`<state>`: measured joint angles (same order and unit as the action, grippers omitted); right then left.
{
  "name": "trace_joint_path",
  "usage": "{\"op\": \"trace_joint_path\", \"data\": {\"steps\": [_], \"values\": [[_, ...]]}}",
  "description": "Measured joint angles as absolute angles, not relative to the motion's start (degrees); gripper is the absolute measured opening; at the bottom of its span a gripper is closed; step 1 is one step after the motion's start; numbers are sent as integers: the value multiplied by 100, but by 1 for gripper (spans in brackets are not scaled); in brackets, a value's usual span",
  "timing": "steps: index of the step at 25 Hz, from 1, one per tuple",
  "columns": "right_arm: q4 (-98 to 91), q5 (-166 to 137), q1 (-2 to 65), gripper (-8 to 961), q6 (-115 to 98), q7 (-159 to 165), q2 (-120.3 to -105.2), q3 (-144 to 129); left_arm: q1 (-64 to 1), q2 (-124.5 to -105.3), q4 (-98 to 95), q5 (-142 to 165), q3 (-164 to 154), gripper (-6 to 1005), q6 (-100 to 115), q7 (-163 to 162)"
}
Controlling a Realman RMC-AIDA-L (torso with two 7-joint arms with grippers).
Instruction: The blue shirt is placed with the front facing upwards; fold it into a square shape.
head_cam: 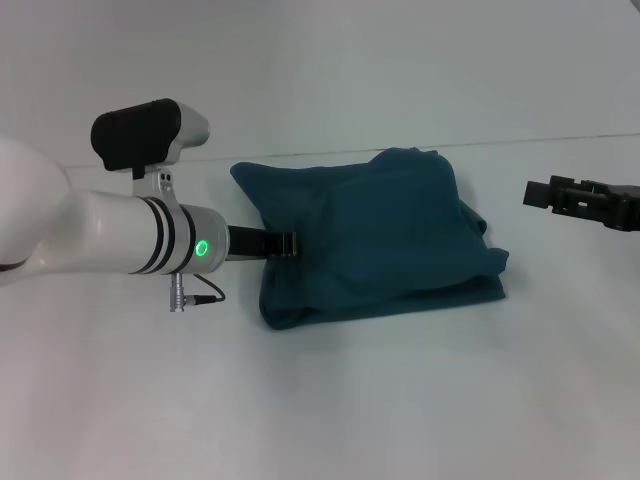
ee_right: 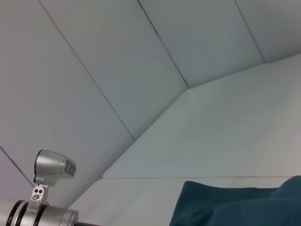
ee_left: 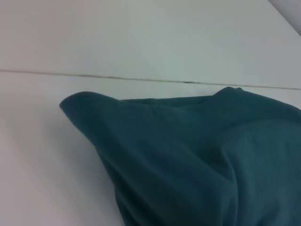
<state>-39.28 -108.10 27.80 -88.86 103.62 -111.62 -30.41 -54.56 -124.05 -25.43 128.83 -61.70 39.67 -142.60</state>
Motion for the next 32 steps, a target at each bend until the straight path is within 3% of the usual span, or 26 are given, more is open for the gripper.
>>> {"op": "trace_joint_path", "data": {"steps": [5,11,24,32], "values": [[-3928,-10810,2778,924,-8885,10362,-11169,-2994,-5439,-12425,-2587,12873,-6170,39,3987,-14258],[-3929,-10811,2770,924,-8885,10394,-11172,-2970,-5315,-12423,-2761,12861,-6110,41,4396,-14322],[-3929,-10811,2809,924,-8844,10431,-11186,-2944,-4278,-12361,-3826,12918,-6044,45,5375,-14826],[-3867,-10811,2841,924,-8837,10468,-11188,-2944,-4025,-12203,-3944,13115,-5490,48,5601,-14772]]}}
